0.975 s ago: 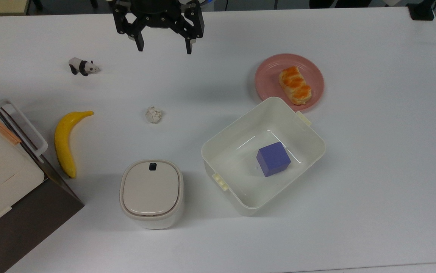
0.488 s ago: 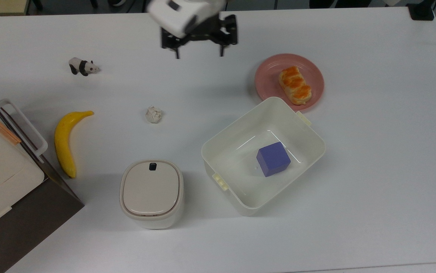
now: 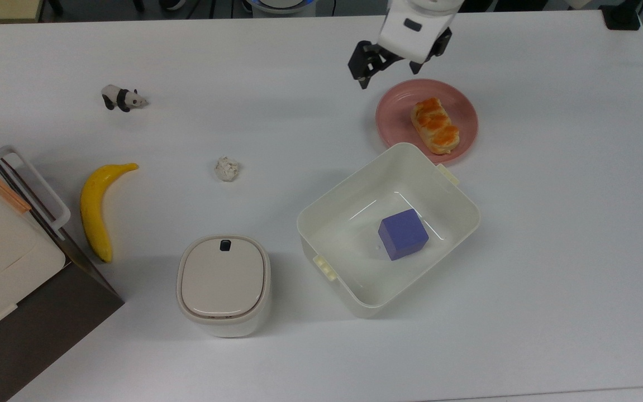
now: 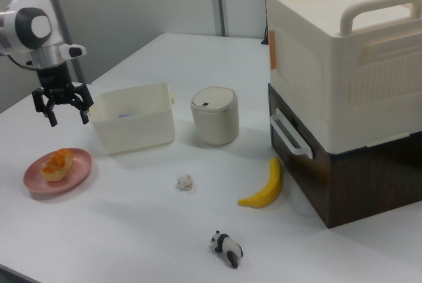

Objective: Put the bread on the table
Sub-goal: 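Move the gripper over the bread roll on the pink plate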

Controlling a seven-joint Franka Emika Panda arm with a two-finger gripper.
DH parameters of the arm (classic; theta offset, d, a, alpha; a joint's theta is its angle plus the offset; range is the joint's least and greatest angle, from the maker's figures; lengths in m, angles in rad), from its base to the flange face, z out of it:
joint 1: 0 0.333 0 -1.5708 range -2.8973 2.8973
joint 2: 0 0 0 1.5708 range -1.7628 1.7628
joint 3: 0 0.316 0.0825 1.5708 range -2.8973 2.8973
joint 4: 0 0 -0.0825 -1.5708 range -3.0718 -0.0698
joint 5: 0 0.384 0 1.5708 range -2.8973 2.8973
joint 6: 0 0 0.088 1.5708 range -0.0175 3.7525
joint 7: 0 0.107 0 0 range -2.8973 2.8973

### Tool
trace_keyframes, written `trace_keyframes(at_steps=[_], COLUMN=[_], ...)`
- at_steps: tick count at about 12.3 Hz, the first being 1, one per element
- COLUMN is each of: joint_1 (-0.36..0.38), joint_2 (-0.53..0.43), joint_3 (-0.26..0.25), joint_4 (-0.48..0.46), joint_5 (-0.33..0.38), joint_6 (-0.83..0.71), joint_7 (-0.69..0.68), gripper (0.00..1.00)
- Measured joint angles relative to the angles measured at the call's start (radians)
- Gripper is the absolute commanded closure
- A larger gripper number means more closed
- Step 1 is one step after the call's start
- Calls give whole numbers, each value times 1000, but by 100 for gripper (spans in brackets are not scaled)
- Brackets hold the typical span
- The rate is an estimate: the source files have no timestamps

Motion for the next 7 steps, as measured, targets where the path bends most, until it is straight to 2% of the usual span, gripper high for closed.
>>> trace_keyframes(at_steps=[2, 4, 7], joint_1=[42, 94, 161], joint_2=[4, 36, 136], joint_3=[0, 0, 0], joint_4=[-29, -70, -96], joint_5=[-16, -76, -178], joint_6=[48, 116, 223], joint_7=[46, 150, 327], gripper=[0, 0, 0])
